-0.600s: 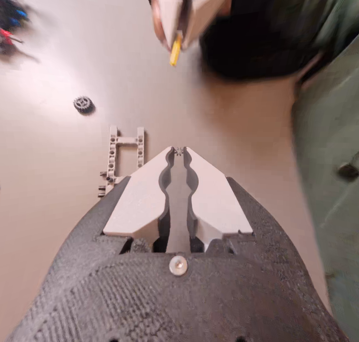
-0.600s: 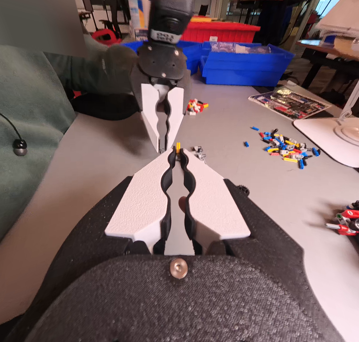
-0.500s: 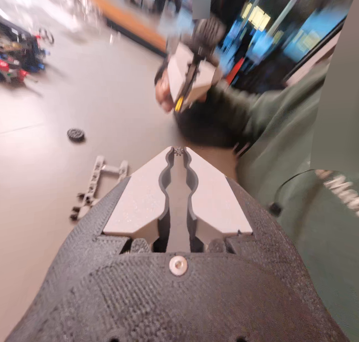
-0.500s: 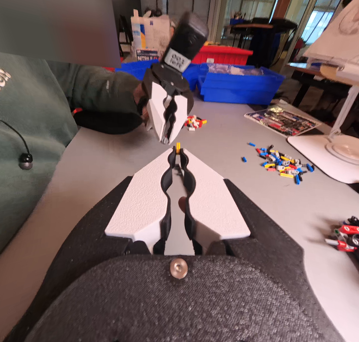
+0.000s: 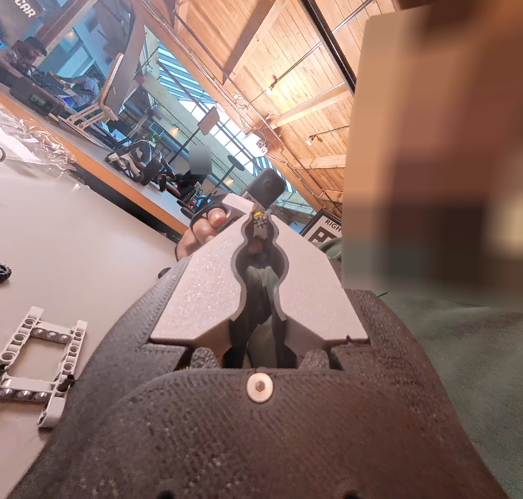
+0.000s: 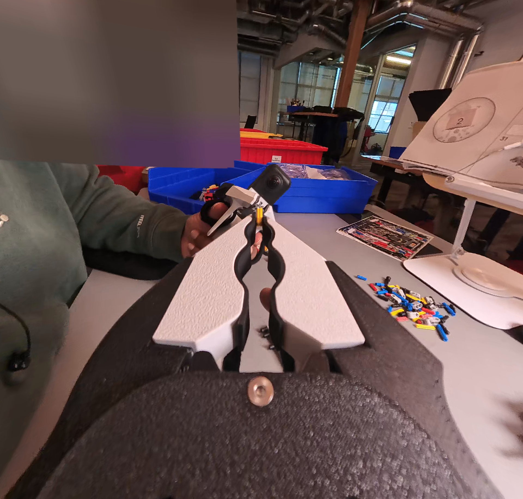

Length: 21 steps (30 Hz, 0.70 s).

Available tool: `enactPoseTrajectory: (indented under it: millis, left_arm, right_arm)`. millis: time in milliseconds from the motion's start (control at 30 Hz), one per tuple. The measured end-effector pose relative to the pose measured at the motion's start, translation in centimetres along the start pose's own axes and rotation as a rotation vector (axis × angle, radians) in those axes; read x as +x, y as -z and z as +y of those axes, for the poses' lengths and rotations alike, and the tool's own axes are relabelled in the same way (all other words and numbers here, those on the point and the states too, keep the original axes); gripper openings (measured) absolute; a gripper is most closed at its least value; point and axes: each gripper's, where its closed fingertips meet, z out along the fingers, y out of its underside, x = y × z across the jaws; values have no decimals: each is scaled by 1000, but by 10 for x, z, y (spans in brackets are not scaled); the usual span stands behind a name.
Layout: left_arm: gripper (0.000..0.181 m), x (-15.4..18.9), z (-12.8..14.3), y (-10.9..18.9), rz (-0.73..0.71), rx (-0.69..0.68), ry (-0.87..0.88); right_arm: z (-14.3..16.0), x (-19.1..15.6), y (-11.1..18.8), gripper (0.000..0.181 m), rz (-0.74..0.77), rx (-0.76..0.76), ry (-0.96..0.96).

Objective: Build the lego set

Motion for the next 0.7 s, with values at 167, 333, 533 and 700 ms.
enactPoseTrajectory:
  millis: [167,333,533,700]
  left_arm:
    - [6,2,0,3,-12,-8,-19]
    - [6,1,5,1,-23,-32,-32]
    - [6,-1,6,1,-32,-38,-35]
    - [6,-3,7,2,-52,-45,-65]
  right_arm:
    - [4,-4,-8,2,-17,6,-36]
    - [7,-5,-10,2,-24,3,-49]
    - [9,-4,-10,2,-21,-7,-47]
    - [11,-3,-9,2,-11,-30,-44]
